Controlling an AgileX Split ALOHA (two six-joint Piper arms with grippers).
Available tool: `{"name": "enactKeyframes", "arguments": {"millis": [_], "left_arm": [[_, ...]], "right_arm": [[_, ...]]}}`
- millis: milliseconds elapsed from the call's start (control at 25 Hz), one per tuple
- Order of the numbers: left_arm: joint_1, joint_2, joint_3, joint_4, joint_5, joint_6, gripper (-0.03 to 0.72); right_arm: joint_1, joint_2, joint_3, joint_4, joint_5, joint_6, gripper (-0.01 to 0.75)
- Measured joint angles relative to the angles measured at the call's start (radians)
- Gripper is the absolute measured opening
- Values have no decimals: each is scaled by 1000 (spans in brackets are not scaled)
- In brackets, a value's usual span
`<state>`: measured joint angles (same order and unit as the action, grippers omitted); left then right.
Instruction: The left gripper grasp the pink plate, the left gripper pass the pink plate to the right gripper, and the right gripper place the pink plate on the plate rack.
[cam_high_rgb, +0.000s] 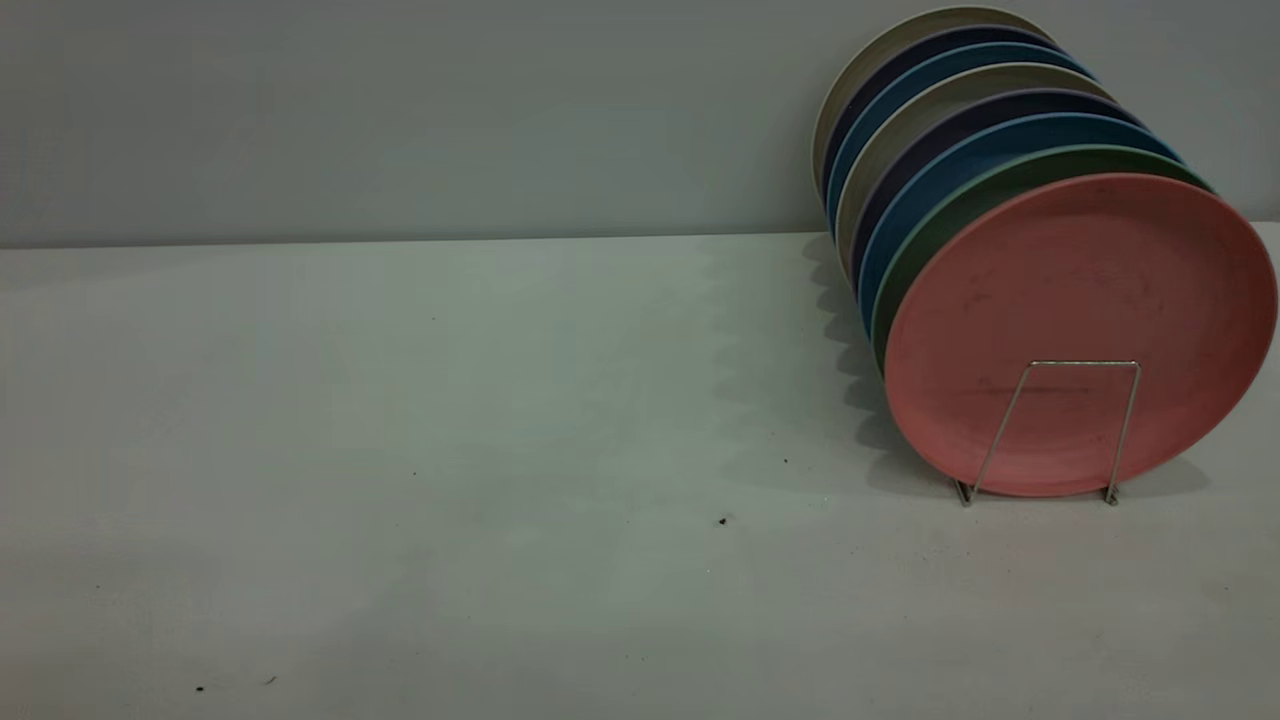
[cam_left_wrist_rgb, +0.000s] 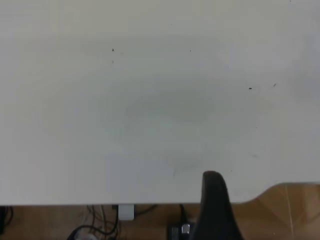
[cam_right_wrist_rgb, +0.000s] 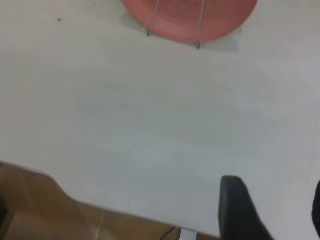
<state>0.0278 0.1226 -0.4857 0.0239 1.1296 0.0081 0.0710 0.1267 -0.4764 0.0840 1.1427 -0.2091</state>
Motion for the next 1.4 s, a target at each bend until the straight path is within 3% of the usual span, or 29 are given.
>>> {"name": "enactKeyframes", "arguments": {"millis": [280, 1400], "left_arm": [[0, -141, 0, 0, 1, 0, 568], [0, -144, 0, -12, 1, 2, 568]], "right_arm": [[-1, -126, 1, 0, 0, 1, 377], [-1, -143, 1, 0, 1, 1, 377]]}}
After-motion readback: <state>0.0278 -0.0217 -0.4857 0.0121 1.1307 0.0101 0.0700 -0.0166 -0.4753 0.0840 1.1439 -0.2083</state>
